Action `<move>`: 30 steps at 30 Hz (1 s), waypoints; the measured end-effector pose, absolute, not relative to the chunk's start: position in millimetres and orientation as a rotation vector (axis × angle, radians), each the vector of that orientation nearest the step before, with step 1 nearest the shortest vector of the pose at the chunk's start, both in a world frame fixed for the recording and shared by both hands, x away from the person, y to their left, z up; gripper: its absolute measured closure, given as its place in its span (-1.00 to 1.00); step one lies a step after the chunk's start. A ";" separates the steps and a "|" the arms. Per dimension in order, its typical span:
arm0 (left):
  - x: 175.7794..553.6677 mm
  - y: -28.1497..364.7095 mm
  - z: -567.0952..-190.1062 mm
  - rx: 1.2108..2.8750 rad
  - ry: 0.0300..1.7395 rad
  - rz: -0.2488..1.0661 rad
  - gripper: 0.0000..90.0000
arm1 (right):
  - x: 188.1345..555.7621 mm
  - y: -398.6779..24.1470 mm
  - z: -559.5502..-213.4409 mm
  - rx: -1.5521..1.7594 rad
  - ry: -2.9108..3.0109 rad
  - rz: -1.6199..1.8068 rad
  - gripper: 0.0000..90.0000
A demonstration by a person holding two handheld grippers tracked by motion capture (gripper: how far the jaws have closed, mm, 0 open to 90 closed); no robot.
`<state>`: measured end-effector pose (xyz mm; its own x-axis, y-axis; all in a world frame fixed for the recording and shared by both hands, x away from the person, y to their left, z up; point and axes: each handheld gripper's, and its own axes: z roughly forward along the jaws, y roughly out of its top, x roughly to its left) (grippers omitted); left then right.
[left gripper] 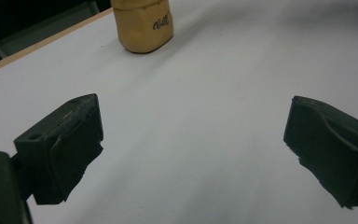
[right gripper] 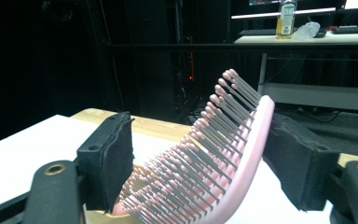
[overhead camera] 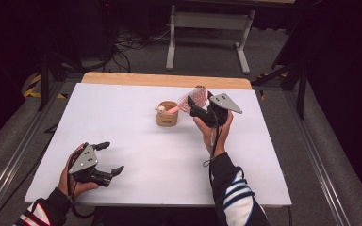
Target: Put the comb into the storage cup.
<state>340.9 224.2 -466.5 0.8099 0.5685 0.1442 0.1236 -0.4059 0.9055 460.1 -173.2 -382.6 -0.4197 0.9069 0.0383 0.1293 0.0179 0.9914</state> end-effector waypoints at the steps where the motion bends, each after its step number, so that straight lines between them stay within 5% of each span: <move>1: 341.0 224.3 -466.5 1.955 0.517 0.538 -0.87 | 460.3 -173.7 -382.6 1.076 1.631 1.465 -0.46; 9: 340.3 224.2 -466.1 1.956 0.514 0.540 -0.87 | 461.0 -171.3 -382.8 1.083 1.666 1.398 -0.67; 30: 341.9 230.0 -463.8 1.949 0.523 0.559 -0.88 | 458.8 -173.8 -386.6 1.061 1.733 1.377 -0.84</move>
<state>341.9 230.0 -463.8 0.7996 0.5800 0.1561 0.1177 -0.4062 0.9062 458.8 -173.8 -386.6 -0.4420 0.8968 -0.0172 0.1857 0.1103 0.9764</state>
